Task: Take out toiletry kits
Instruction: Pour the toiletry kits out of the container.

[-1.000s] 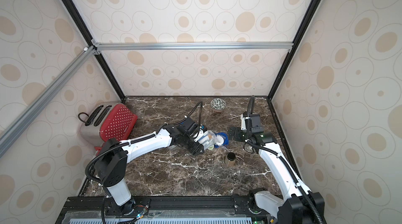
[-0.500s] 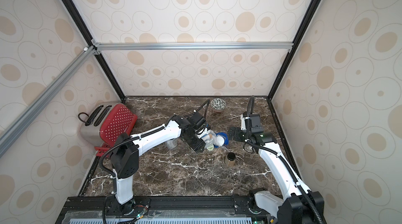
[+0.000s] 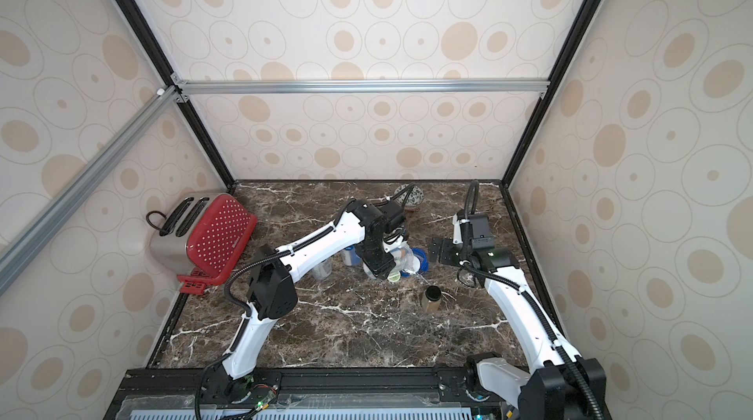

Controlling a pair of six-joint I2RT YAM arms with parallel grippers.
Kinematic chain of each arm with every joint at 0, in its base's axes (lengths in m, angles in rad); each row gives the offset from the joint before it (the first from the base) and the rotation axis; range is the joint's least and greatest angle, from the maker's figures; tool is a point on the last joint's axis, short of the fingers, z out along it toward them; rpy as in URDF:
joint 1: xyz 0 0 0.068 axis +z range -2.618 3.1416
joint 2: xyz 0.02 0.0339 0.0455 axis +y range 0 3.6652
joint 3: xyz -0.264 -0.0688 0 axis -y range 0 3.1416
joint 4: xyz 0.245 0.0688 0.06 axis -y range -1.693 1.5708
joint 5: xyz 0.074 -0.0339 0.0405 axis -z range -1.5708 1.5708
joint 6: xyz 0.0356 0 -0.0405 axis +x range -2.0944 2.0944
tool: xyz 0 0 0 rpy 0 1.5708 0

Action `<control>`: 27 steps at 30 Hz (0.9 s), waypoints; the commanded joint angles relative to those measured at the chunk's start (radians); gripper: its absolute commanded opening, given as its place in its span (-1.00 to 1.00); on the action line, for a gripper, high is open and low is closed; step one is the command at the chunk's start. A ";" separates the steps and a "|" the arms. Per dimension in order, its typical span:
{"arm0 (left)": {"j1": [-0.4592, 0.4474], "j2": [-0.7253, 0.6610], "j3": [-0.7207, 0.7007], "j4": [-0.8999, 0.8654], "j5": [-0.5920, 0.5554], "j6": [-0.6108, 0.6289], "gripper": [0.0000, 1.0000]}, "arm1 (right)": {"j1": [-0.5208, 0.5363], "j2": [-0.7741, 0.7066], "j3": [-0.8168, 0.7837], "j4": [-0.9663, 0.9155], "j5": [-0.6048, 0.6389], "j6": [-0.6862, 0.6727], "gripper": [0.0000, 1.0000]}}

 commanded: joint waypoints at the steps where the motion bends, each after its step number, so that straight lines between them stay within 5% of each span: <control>1: -0.010 0.021 0.116 -0.161 -0.002 0.035 -0.77 | -0.008 0.007 -0.011 0.012 0.006 0.003 0.99; 12: -0.025 0.006 0.090 -0.191 0.022 -0.009 -0.71 | -0.007 -0.005 -0.038 0.048 -0.023 -0.006 0.98; 27: -0.076 -0.037 -0.107 -0.218 -0.095 -0.048 -0.70 | -0.008 0.001 -0.038 0.047 -0.036 -0.008 0.97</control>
